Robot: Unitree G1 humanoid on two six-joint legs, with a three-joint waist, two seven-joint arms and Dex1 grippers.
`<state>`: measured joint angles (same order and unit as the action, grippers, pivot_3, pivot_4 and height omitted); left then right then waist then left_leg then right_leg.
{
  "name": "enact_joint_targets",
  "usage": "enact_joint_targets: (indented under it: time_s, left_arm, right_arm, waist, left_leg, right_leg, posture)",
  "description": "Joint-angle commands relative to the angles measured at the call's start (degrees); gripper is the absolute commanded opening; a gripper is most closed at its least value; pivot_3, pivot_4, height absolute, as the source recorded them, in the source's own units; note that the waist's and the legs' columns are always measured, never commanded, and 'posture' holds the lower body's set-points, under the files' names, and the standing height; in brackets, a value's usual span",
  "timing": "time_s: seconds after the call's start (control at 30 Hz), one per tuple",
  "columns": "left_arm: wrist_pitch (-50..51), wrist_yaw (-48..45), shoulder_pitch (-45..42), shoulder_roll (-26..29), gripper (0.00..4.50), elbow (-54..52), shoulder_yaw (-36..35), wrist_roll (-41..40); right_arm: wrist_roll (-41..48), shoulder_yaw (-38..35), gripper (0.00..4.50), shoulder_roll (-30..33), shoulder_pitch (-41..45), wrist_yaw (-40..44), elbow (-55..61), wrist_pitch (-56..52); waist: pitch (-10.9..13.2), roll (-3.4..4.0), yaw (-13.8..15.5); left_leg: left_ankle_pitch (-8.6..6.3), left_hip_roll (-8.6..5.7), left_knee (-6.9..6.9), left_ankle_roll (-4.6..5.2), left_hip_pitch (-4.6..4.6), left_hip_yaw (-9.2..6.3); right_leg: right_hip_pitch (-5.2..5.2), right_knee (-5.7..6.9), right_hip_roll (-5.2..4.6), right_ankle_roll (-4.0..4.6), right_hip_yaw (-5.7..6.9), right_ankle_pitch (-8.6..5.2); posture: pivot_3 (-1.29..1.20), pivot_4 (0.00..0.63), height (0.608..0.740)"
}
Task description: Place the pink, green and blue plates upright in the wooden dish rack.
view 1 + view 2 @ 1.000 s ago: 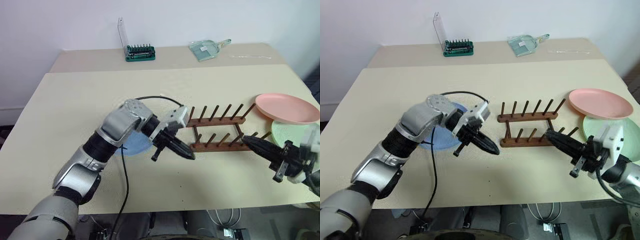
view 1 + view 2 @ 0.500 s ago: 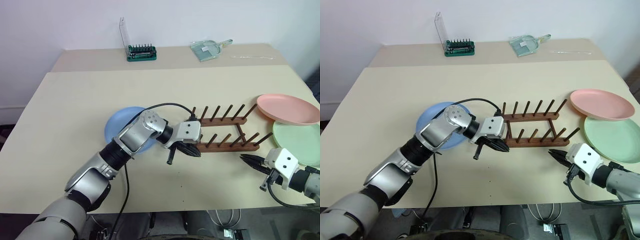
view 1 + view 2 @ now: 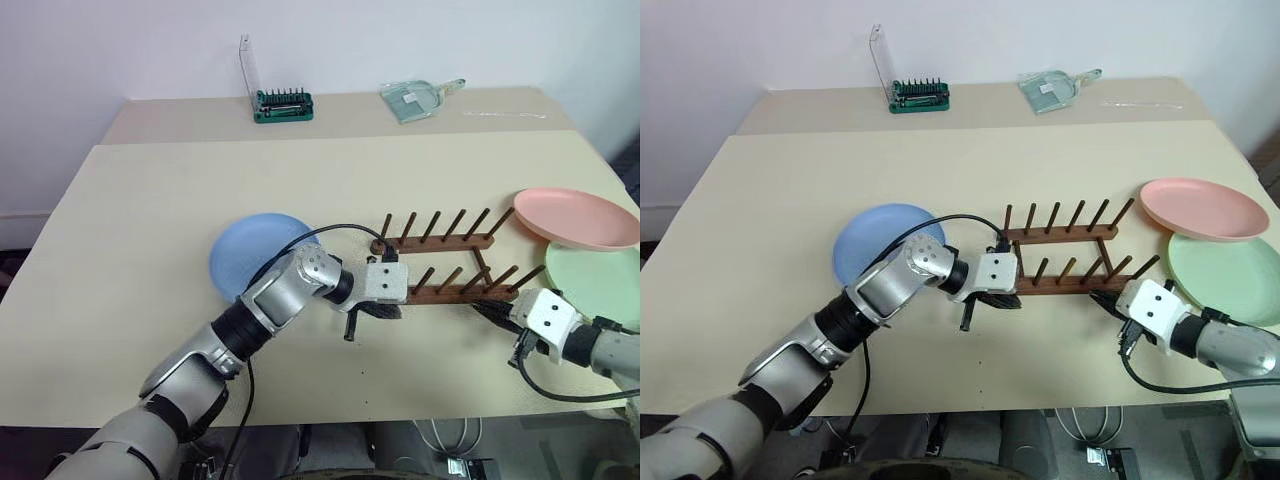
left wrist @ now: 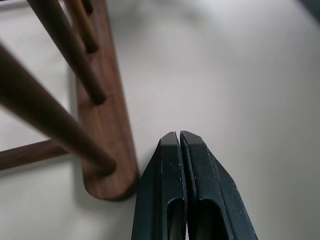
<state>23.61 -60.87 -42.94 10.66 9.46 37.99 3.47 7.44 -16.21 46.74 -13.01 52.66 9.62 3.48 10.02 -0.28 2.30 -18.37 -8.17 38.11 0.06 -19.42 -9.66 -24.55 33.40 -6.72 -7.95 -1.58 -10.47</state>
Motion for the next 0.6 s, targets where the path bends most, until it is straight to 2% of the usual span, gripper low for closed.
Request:
enact_joint_targets:
  time_s: [0.03,0.6]
  left_arm:
    - [-0.02,2.01,-1.18,-1.01,0.05,0.64,-0.01,1.93]
    - [-2.96,6.16,-5.17,-2.86,0.05,9.92,-2.78,4.75]
  right_arm:
    - [-1.32,1.4,0.09,-0.02,1.69,-1.16,-1.63,1.57]
    - [-7.3,9.91,0.09,0.35,14.83,-3.12,-13.97,8.37]
  waist:
    - [-0.01,0.02,0.0]
    - [-0.02,0.04,-0.1]
  left_leg:
    - [0.0,0.0,0.0,0.0,0.0,0.01]
    - [0.13,-0.01,0.02,-0.23,0.04,0.03]
  right_leg:
    - [0.0,0.0,0.0,0.0,0.0,0.0]
    - [0.02,0.04,0.0,0.02,-0.01,0.02]
  posture:
    - [0.0,0.15,0.74]
    - [0.0,0.15,0.74]
